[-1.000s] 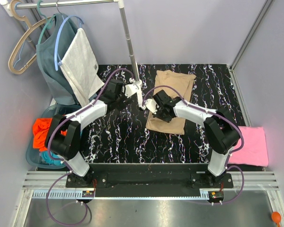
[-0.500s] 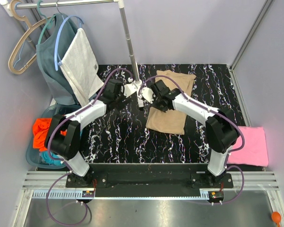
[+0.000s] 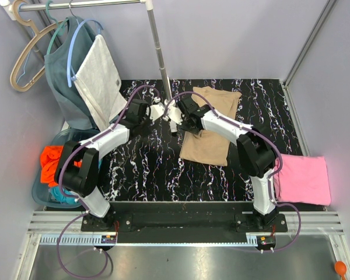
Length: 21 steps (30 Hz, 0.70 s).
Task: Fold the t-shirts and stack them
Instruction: Fold the tshirt
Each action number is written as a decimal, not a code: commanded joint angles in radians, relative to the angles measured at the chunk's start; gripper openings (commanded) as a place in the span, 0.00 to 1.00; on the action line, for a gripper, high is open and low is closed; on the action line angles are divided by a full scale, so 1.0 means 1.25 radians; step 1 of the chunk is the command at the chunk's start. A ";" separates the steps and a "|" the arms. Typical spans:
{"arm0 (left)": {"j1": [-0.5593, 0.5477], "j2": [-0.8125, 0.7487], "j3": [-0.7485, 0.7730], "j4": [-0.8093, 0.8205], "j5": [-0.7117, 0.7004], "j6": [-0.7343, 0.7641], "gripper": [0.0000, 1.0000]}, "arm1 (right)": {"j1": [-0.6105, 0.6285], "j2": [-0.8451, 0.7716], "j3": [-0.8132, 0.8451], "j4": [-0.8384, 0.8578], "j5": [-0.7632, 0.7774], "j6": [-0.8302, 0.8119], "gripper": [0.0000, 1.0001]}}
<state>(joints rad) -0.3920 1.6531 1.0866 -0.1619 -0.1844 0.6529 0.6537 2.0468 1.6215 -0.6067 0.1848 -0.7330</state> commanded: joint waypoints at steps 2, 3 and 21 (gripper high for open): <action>-0.007 -0.029 -0.010 0.061 0.014 0.003 0.99 | 0.011 0.024 0.054 0.006 0.047 -0.017 0.48; -0.007 -0.029 -0.014 0.062 0.013 0.003 0.99 | 0.011 0.025 0.058 0.006 0.053 -0.015 0.52; 0.044 -0.030 -0.029 0.175 -0.101 -0.035 0.99 | 0.037 0.082 0.097 0.139 0.171 -0.008 0.57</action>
<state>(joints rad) -0.3546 1.6531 1.0409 -0.0780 -0.2710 0.6445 0.6849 2.1223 1.6936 -0.5415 0.3397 -0.7528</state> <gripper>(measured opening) 0.988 0.567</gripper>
